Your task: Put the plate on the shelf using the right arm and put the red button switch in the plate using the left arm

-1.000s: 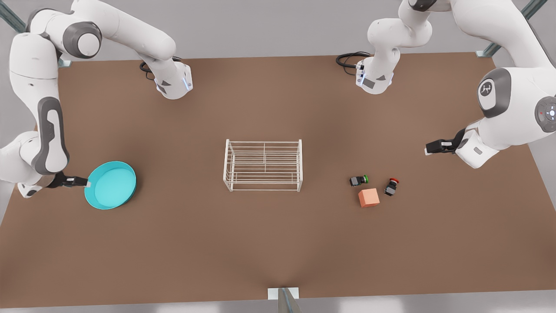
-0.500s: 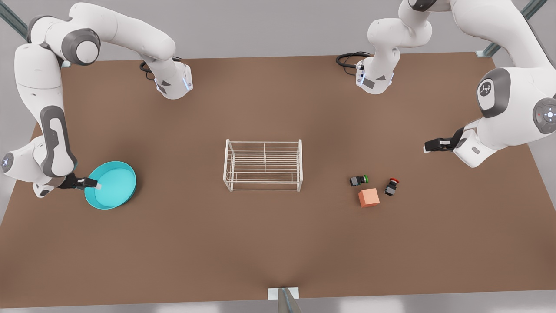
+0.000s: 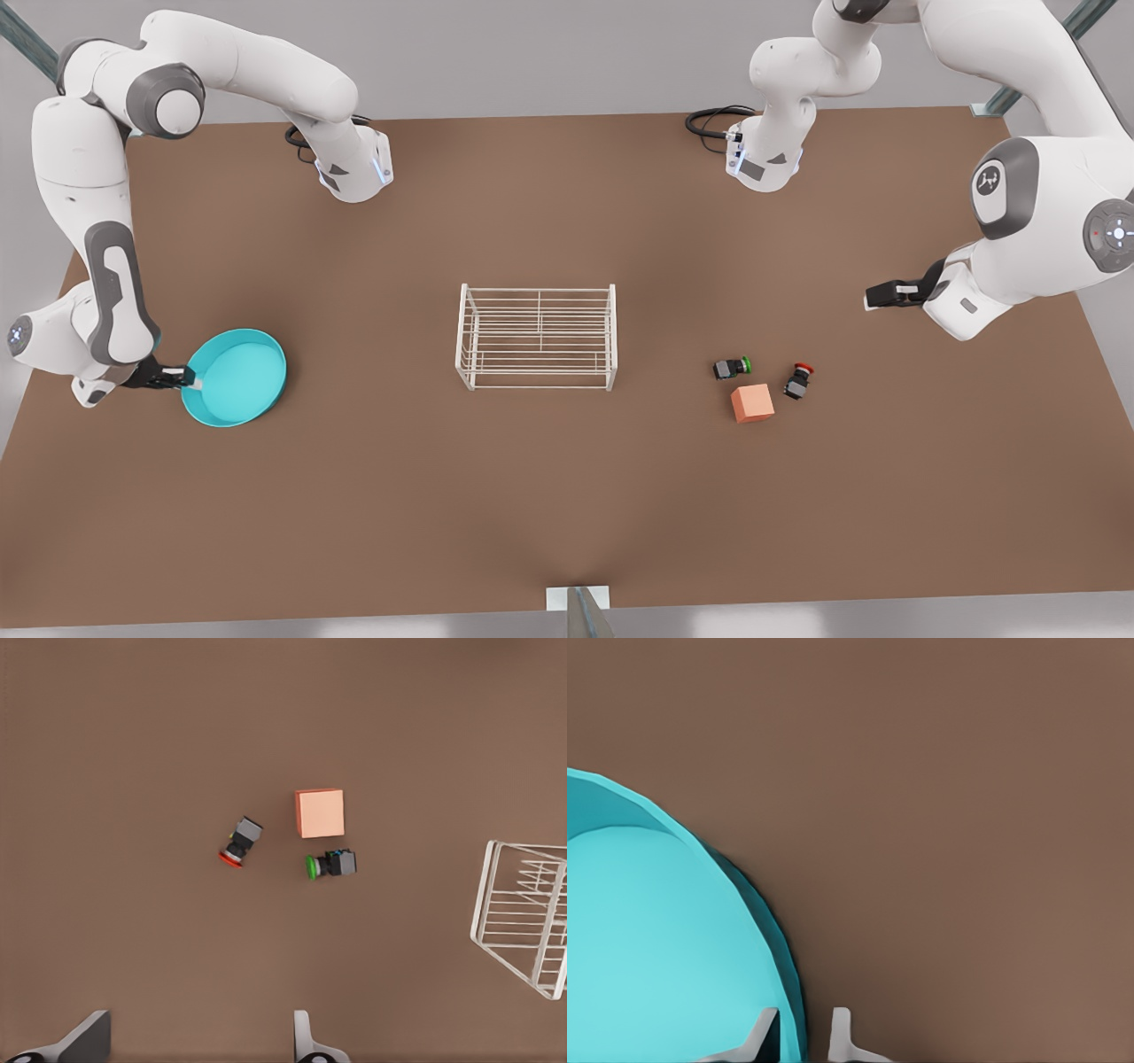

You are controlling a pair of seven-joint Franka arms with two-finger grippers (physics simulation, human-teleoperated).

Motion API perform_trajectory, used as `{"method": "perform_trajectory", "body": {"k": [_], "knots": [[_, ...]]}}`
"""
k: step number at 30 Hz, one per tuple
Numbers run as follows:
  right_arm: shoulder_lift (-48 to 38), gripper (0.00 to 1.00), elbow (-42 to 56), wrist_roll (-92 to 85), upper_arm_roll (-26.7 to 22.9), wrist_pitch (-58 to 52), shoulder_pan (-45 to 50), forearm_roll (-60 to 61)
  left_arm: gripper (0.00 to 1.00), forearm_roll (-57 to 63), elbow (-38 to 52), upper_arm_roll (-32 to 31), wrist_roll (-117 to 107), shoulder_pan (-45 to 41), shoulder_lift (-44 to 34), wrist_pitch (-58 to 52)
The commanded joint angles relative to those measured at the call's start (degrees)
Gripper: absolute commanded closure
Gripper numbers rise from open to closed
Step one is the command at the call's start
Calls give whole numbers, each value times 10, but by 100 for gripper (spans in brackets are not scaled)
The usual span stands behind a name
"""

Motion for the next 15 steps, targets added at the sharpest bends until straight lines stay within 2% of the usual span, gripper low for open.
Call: {"method": "perform_trajectory", "body": {"k": [1,4,11,15], "knots": [[0,71,3,-34,0,0,1,-4,0,0,0,0,-1,0,-1,-4],[-2,79,4,-42,2,-3,3,-7,0,0,-1,0,-1,-1,-1,-4],[-7,79,74,-57,12,-99,5,-5,0,0,-1,0,-1,0,0,-4],[-3,79,109,-58,71,-143,7,9,0,0,-1,0,-1,0,-1,-4]]}}
